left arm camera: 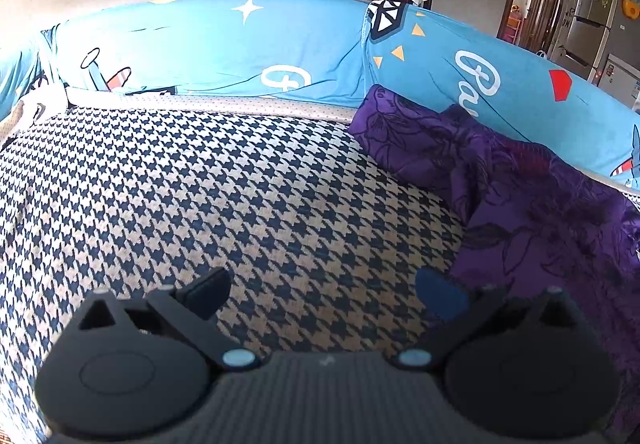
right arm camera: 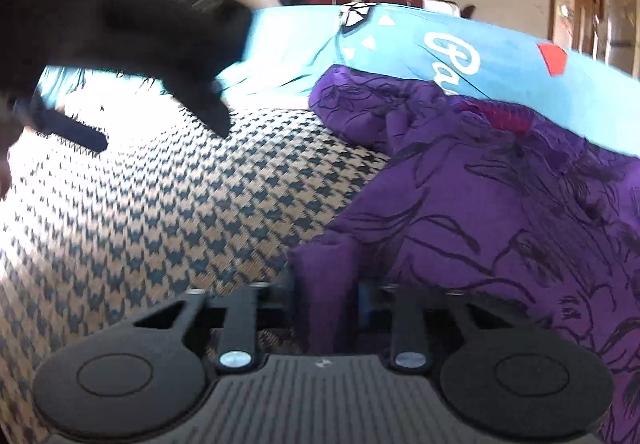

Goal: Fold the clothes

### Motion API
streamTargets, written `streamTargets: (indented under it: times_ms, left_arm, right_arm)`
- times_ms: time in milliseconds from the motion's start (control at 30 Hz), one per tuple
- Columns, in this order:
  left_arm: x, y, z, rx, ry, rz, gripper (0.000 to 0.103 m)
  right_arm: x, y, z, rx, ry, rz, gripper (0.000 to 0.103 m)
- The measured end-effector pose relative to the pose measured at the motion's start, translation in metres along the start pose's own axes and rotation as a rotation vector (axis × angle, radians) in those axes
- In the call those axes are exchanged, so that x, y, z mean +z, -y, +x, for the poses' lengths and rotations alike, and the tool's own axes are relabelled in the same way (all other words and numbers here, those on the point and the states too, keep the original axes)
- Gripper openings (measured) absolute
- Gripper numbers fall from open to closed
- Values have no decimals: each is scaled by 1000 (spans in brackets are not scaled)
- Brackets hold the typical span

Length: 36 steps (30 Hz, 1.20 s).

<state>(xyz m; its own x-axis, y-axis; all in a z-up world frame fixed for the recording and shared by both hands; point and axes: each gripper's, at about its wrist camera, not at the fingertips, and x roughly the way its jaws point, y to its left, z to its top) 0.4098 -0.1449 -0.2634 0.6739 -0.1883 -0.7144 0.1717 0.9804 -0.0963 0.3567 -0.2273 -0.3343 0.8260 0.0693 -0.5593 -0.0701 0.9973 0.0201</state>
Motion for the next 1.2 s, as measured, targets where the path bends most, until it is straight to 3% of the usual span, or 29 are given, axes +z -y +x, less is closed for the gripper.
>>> streamTargets:
  times_ms: [67, 200, 467, 667, 733, 867, 967, 1200]
  left_arm:
    - [0, -1, -1, 4, 8, -3, 103]
    - [2, -4, -3, 25, 27, -10, 103]
    - [0, -12, -5, 76, 52, -26, 103]
    - [-1, -26, -4, 118, 58, -75, 103]
    - [-2, -30, -2, 125, 50, -88, 103]
    - [-4, -28, -1, 130, 40, -75, 103]
    - [-5, -25, -1, 123, 42, -61, 103]
    - [-6, -20, -1, 109, 40, -46, 103]
  right_arm:
    - [5, 9, -6, 45, -13, 61, 13]
    - [13, 22, -25, 192, -23, 139, 12]
    - [18, 28, -77, 401, 27, 109, 12]
    - [5, 13, -95, 510, -15, 75, 12]
    - [-5, 6, -94, 509, -48, 30, 13]
    - [-20, -3, -86, 505, -153, -24, 24]
    - [-17, -2, -89, 528, -151, -49, 34]
    - [-17, 1, -99, 520, -118, -61, 40]
